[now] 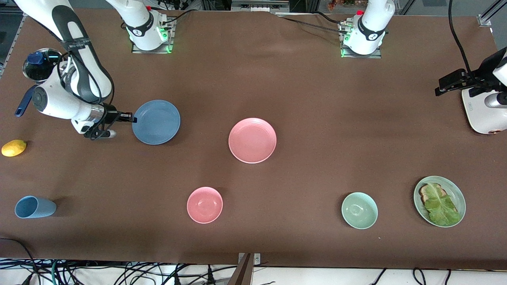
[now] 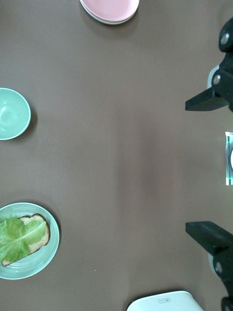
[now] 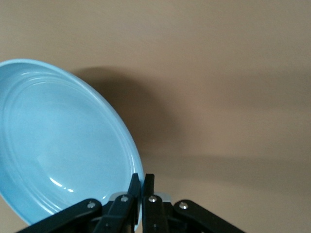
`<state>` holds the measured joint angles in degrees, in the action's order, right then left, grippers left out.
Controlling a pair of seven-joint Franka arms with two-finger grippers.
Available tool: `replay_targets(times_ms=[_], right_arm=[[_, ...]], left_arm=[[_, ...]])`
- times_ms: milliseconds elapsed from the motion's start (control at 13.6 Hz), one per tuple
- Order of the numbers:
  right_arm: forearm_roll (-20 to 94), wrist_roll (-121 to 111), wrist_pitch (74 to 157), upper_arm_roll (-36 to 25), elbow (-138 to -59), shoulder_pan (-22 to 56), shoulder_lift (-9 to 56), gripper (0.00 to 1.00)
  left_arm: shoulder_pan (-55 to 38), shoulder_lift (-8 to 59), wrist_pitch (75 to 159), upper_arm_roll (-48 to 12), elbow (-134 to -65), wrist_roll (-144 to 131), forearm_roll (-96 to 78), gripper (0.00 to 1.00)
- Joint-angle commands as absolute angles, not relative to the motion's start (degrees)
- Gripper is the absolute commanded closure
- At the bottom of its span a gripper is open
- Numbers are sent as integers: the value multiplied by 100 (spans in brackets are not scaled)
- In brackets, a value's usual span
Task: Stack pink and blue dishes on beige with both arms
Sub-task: 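Grasp the blue plate rim with the right gripper and lift it, then lower the blue plate onto the pink plate and open the right gripper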
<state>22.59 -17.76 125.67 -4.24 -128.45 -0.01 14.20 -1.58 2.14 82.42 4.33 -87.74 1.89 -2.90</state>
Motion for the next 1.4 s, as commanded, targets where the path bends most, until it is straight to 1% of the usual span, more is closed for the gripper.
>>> replay_targets(times_ms=[0, 147, 295, 442, 663, 884, 1105, 1326], right_arm=[[2373, -1103, 11386, -369, -11921, 8, 1345, 100], [2364, -442, 10926, -352, -11463, 306, 1362, 100], [2382, 285, 10994, -273, -11312, 806, 1345, 100], [2382, 1445, 11108, -229, -11014, 1482, 1423, 100], [2399, 2545, 11968, -229, -10951, 2493, 1634, 100], [2408, 3241, 12960, -229, -10951, 3258, 1994, 100], [2408, 3357, 13630, -229, -10942, 3638, 2503, 100], [2399, 3331, 13947, -229, -10942, 3805, 2759, 100]], left_arm=[[-97, 220, 8209, 404, -8684, 404, -246, 0], [-105, 263, 8209, 404, -8666, 413, -246, 0], [-114, 299, 8209, 413, -8657, 413, -246, 0], [-132, 334, 8200, 413, -8648, 413, -246, 0], [-123, 369, 8200, 413, -8648, 413, -290, 0], [-114, 527, 8209, 413, -8640, 404, -281, 0], [-193, 624, 8209, 413, -8491, 404, -255, 0], [-193, 650, 8209, 404, -8473, 413, -272, 0]])
